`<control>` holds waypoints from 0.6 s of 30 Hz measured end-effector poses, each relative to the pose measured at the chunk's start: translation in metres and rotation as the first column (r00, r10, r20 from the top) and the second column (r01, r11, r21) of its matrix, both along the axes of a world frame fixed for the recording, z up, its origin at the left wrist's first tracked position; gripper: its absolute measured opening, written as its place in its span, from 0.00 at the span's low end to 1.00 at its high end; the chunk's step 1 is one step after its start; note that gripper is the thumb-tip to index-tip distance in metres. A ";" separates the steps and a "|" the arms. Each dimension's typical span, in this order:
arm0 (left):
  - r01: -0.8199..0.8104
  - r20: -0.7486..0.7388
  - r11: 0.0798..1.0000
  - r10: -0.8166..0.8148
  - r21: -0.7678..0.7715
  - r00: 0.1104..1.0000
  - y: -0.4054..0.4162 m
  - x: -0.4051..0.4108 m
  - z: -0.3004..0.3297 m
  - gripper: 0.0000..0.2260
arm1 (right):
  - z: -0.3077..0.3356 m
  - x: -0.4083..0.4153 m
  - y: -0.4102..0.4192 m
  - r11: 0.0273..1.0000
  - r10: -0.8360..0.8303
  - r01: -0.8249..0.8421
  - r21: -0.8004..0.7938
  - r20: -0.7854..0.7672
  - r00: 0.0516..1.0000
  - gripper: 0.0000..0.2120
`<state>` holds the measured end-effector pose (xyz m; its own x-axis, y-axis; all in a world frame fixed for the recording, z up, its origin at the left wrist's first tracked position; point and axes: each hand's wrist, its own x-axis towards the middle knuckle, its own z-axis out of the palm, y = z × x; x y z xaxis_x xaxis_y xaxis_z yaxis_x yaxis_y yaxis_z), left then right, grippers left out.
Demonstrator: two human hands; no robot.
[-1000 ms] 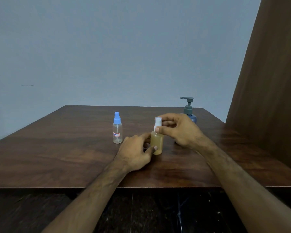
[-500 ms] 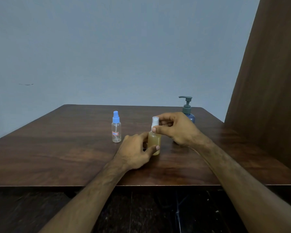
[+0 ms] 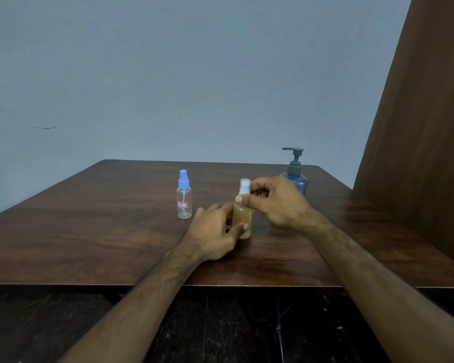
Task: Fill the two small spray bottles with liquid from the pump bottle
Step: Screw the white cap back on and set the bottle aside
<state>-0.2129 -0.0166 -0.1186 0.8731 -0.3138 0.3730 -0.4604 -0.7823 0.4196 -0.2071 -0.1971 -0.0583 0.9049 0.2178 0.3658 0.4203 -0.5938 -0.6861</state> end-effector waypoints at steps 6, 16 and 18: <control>0.006 -0.038 0.999 -0.007 -0.032 0.999 0.000 -0.002 0.001 0.21 | -0.004 -0.004 0.004 0.999 -0.030 0.031 -0.031 0.024 0.999 0.07; -0.009 -0.036 1.000 0.009 -0.002 0.999 -0.002 -0.005 0.004 0.23 | -0.012 -0.005 0.008 0.995 -0.096 0.097 -0.023 0.056 0.994 0.11; -0.012 -0.049 1.000 0.012 -0.004 0.999 -0.003 -0.005 0.006 0.26 | -0.012 -0.004 0.009 0.994 -0.108 0.109 -0.013 0.054 0.993 0.12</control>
<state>-0.2179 -0.0192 -0.1130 0.8942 -0.3016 0.3308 -0.4296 -0.7861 0.4444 -0.2114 -0.1880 -0.0702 0.9028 0.1256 0.4113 0.3884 -0.6488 -0.6544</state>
